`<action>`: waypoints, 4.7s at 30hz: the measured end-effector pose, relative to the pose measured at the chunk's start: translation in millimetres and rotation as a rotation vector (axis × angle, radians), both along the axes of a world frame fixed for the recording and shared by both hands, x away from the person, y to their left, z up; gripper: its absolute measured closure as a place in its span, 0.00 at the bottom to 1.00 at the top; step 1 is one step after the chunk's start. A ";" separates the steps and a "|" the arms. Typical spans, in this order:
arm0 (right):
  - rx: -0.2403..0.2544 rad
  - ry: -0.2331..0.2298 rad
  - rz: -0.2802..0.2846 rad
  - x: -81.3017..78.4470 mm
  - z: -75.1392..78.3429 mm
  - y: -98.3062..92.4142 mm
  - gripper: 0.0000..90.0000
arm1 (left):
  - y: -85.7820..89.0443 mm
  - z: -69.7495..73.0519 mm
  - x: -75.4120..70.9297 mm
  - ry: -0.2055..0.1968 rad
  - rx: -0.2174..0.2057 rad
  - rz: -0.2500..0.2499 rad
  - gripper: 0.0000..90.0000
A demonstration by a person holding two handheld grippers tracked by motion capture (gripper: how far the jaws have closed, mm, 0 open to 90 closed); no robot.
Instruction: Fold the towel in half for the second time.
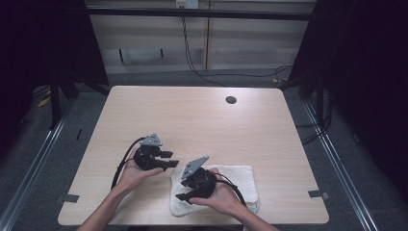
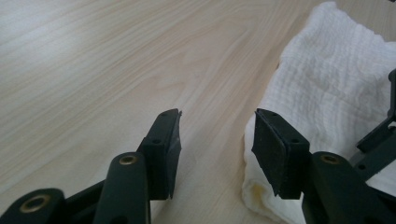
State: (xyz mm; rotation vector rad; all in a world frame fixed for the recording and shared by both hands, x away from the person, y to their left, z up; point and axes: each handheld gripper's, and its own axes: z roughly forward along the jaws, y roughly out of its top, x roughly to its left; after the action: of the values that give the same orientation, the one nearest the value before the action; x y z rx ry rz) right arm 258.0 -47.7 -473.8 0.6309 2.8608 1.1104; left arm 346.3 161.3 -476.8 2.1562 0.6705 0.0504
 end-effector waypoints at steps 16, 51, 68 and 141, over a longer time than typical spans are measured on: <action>-0.026 -0.057 0.135 -30.9 -18.7 25.0 0.43 | 1.7 0.9 0.1 -0.015 0.031 0.000 0.53; 0.003 -0.023 0.035 -15.0 -19.6 16.0 0.91 | -4.4 -17.9 -9.9 0.065 0.048 -0.124 0.61; 0.016 -0.011 0.015 -15.9 -20.3 16.0 0.93 | -9.5 -21.9 -15.1 0.054 0.054 -0.162 0.96; 0.278 -0.143 -0.017 1.9 64.2 53.8 0.93 | 42.8 50.2 -2.0 0.003 -0.111 0.032 0.97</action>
State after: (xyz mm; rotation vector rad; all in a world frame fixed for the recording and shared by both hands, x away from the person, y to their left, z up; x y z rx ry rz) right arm 259.9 6.2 -409.6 0.5557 2.6000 1.5004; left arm 344.3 204.1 -426.6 2.0394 0.6933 0.0264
